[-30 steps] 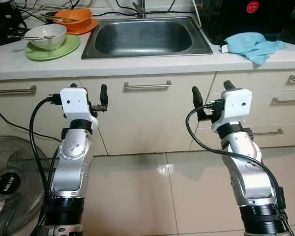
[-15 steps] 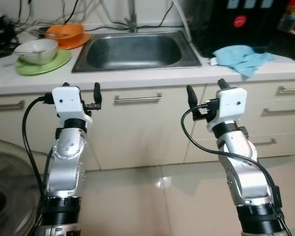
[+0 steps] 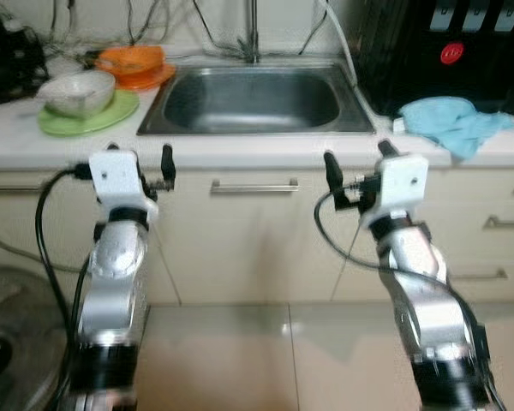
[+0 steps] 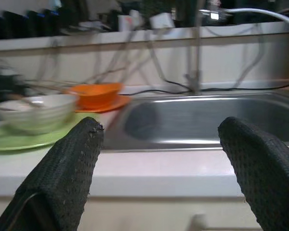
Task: Kitchen organization
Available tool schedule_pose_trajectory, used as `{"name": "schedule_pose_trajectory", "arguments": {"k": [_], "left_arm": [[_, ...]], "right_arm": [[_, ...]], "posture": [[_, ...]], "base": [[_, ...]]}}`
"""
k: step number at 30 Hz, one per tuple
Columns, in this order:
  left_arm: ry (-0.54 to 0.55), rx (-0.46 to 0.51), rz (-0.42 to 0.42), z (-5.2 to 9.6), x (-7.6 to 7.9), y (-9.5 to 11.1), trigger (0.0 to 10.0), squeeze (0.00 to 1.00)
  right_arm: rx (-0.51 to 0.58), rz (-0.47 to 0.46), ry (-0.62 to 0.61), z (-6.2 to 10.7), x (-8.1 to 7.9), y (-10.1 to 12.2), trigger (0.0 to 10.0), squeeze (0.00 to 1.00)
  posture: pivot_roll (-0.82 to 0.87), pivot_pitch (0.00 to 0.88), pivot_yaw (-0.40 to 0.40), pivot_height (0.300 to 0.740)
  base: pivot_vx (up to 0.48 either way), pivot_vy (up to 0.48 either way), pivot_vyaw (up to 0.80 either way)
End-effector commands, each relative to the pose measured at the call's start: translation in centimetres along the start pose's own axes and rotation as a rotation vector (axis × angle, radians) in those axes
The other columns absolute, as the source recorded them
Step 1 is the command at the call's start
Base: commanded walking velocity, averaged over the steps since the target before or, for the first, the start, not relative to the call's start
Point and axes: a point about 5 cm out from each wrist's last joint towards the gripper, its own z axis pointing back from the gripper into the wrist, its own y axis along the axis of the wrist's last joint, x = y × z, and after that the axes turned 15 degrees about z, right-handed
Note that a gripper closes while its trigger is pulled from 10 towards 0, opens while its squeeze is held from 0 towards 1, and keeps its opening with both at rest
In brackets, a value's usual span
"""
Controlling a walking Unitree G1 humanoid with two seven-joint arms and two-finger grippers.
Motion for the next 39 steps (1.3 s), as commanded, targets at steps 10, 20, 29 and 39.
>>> {"name": "schedule_pose_trajectory", "arguments": {"k": [10,20,29,39], "left_arm": [[-0.007,-0.009,0.011,-0.10,0.46,-0.11,10.0,0.00],[0.004,-0.013,0.024,-0.12,0.41,-0.16,10.0,0.00],[0.010,-0.022,0.034,-0.20,0.42,-0.26,10.0,0.00],[0.015,-0.033,0.035,-0.21,0.36,-0.41,10.0,0.00]], "right_arm": [[0.008,0.017,-0.010,0.06,0.62,0.14,10.0,0.00],[0.008,0.013,-0.009,-0.01,0.53,0.13,10.0,0.00],[0.008,0.010,-0.012,-0.02,0.53,0.11,10.0,0.00],[0.007,0.009,-0.011,-0.01,0.49,0.11,10.0,0.00]], "posture": [[0.01,0.024,0.029,0.740],[0.01,0.023,0.031,0.740],[0.01,0.022,0.032,0.740],[0.01,0.024,0.032,0.740]], "base": [[0.425,0.054,0.00],[0.026,0.028,0.00],[0.000,0.056,0.00],[0.000,0.353,0.00]]}}
